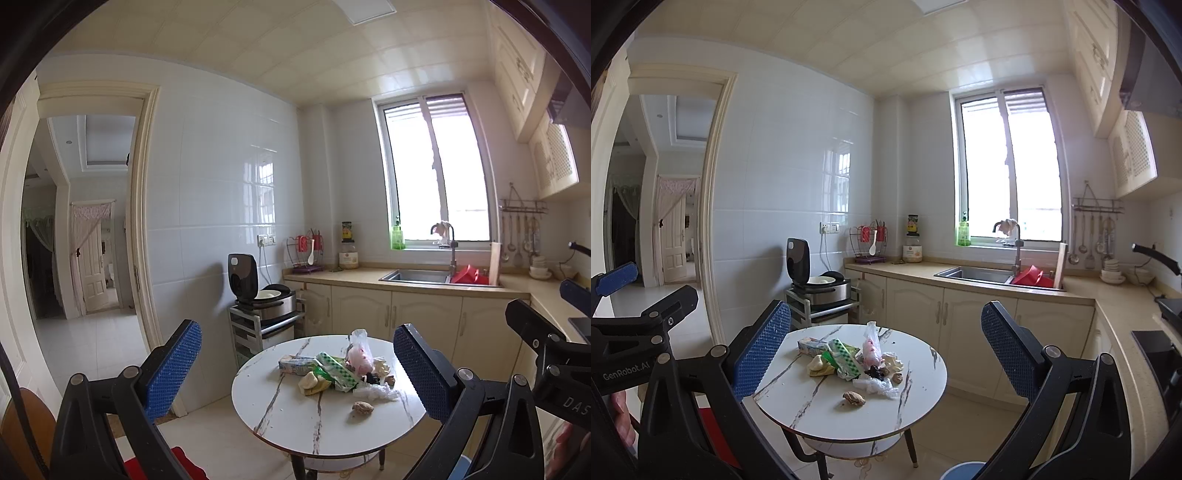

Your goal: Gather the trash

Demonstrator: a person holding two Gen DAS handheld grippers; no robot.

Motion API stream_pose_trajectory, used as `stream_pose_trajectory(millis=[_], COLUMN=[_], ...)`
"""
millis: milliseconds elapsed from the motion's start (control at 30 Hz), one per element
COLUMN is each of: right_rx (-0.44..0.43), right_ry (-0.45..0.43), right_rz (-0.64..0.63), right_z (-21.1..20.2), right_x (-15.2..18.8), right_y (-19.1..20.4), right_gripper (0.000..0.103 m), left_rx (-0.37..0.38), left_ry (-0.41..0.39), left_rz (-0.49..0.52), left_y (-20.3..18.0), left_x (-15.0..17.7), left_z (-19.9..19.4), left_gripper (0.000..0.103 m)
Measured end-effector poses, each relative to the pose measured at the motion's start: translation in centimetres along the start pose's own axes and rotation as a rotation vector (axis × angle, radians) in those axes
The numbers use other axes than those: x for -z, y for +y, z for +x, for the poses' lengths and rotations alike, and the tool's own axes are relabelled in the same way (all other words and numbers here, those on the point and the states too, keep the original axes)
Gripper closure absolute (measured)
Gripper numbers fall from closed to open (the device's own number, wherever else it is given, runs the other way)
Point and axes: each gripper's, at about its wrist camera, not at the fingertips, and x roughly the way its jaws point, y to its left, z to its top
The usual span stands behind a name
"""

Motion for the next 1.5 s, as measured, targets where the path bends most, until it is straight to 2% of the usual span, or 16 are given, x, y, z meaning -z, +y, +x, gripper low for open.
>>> stream_pose_trajectory(millis=[1500], right_rx=[-0.004], right_ry=[0.002], right_rz=[0.006], right_z=[-0.14], right_x=[0.19], right_y=[-0.25], right_gripper=[0.0], left_rx=[0.008], left_ry=[-0.003], left_rz=[0.008], left_y=[-0.09], left_x=[0.2], left_z=[-0.36], left_gripper=[0.001])
